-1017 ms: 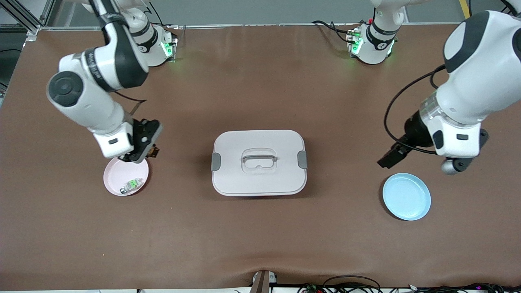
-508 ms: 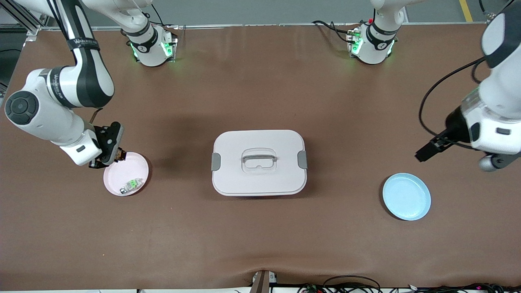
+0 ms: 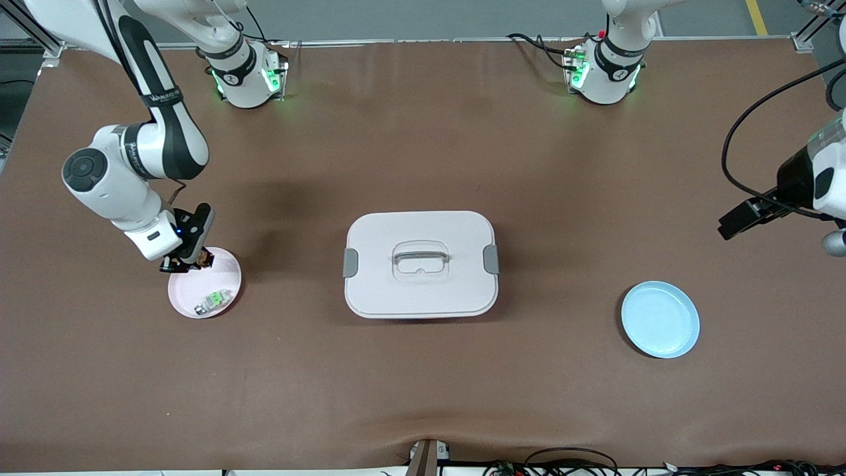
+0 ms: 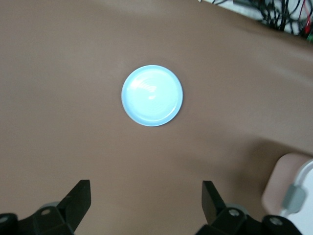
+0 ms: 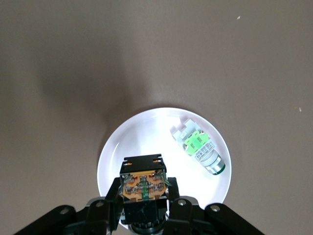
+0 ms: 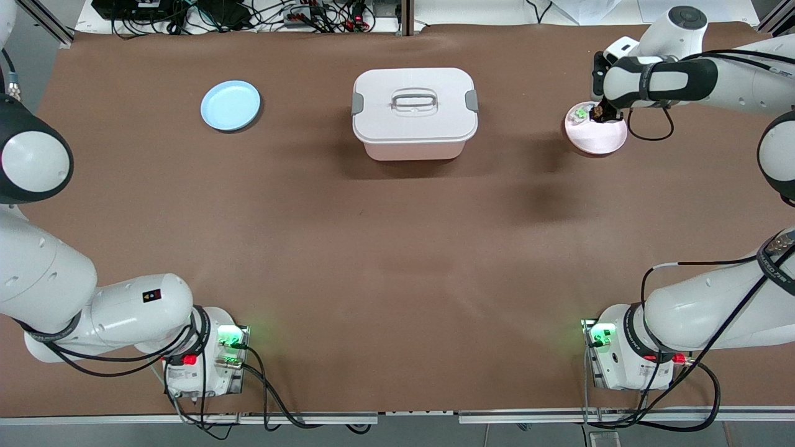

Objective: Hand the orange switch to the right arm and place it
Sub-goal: 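Carry the switch to the white plate while the left gripper retracts, then lower the orange switch onto the white plate and open the right gripper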

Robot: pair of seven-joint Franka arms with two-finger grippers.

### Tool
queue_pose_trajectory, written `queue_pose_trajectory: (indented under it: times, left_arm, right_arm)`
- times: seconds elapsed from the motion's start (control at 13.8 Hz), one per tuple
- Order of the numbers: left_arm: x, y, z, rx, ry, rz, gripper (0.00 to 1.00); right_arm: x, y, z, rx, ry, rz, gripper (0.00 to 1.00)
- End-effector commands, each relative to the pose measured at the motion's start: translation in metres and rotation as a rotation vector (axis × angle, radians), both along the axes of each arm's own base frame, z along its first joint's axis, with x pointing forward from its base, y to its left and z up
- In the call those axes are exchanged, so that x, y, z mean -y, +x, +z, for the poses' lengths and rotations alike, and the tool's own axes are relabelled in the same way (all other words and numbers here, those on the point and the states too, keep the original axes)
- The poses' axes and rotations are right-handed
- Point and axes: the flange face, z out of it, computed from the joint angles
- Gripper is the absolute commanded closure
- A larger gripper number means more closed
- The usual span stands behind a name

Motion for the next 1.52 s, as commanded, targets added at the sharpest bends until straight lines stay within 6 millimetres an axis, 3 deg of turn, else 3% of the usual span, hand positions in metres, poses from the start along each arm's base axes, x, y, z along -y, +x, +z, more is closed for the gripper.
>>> queue_pose_trajectory:
  times: [0.0, 0.15, 0.51, 0.8, 1.31, 1.38, 1.45]
  left_arm:
    - [-0.008, -0.027, 0.007, -0.034, -0.03, -0.098, 0.0]
    - [-0.024, -0.041, 0.014, -0.036, -0.056, -0.146, 0.0]
    - [-0.018, -0.068, 0.019, -0.058, -0.055, -0.183, 0.0]
    - [0.004, -0.091, 0.02, -0.08, -0.056, -0.225, 0.0]
    - [0.001, -0.106, 0.026, -0.092, -0.055, -0.307, 0.0]
    - [0.001, -0.107, 0.027, -0.091, -0.054, -0.308, 0.0]
    - [0.004, -0.107, 0.027, -0.091, -0.054, -0.313, 0.0]
  right_arm:
    - [0.021, 0.002, -0.019, 0.013, -0.023, 0.005, 1.0]
    - [0.027, 0.003, -0.037, 0.017, -0.022, -0.003, 1.0]
    - [0.038, 0.006, -0.073, 0.049, -0.02, -0.018, 1.0]
    - [0.031, 0.006, -0.085, 0.044, -0.018, -0.007, 1.0]
    - [0.032, 0.008, -0.104, 0.014, -0.018, -0.015, 1.0]
    - [0.039, 0.011, -0.102, 0.016, -0.017, -0.024, 0.15]
    - [0.042, 0.014, -0.1, 0.022, -0.017, -0.03, 0.0]
